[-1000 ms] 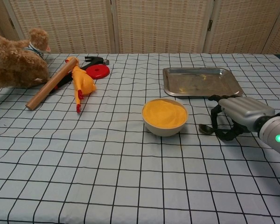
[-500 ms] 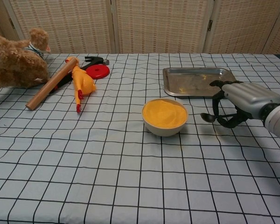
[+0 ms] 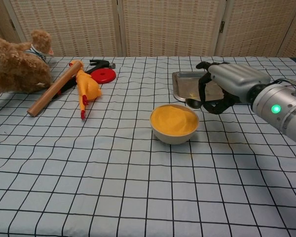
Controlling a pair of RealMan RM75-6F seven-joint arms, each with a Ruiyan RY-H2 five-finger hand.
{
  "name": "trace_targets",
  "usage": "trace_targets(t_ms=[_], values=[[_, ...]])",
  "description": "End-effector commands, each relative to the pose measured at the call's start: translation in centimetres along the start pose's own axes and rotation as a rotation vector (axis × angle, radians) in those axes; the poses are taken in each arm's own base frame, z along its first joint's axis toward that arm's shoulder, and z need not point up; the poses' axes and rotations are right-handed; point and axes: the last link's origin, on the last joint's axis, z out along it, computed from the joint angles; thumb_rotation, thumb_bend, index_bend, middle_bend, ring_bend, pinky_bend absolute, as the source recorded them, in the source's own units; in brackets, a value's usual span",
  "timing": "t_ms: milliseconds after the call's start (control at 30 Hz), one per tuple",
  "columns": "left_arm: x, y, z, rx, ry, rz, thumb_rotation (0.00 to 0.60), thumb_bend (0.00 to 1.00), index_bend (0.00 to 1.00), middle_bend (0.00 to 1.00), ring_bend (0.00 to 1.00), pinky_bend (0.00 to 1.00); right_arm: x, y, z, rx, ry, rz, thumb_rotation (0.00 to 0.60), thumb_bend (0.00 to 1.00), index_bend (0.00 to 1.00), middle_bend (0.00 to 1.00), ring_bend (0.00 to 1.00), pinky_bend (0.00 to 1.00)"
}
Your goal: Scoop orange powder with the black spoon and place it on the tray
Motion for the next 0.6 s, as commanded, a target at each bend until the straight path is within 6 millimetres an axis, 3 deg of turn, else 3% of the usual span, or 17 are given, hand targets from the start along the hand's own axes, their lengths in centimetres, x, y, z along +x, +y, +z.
trace_targets(t_ms=[33,200,467,600], values=[[0.0,-0.1,0.0,0.0,-0.002,-0.001,0.6,0.32,0.0,0.0,0.0,0.04,-0.1,-1.8,1.0,0.024,-0.008,-0.017,0.6,0.36,0.59,0.0,0.0,0.0],[0.2,-0.3,0.0,0.007,0.002,-0.005,0.6,0.32,0.0,0.0,0.0,0.04,-0.4,-3.3,1.6,0.038,-0.028,-0.046,0.6,0.36,0.55,0.0,0.0,0.0],[0.4,-0.3,-0.1,0.006,0.009,-0.01,0.6,0.32,0.0,0.0,0.0,0.04,-0.7,-3.9,1.3,0.049,-0.088,-0.078,0.6,0.36,0.27,0.0,0.0,0.0],[0.4,-0.3,-0.2,0.005,0.009,-0.01,0.6,0.32,0.0,0.0,0.0,0.04,-0.2,-3.5,0.8,0.048,-0.077,-0.081,0.6,0.36,0.25,0.0,0.0,0.0]])
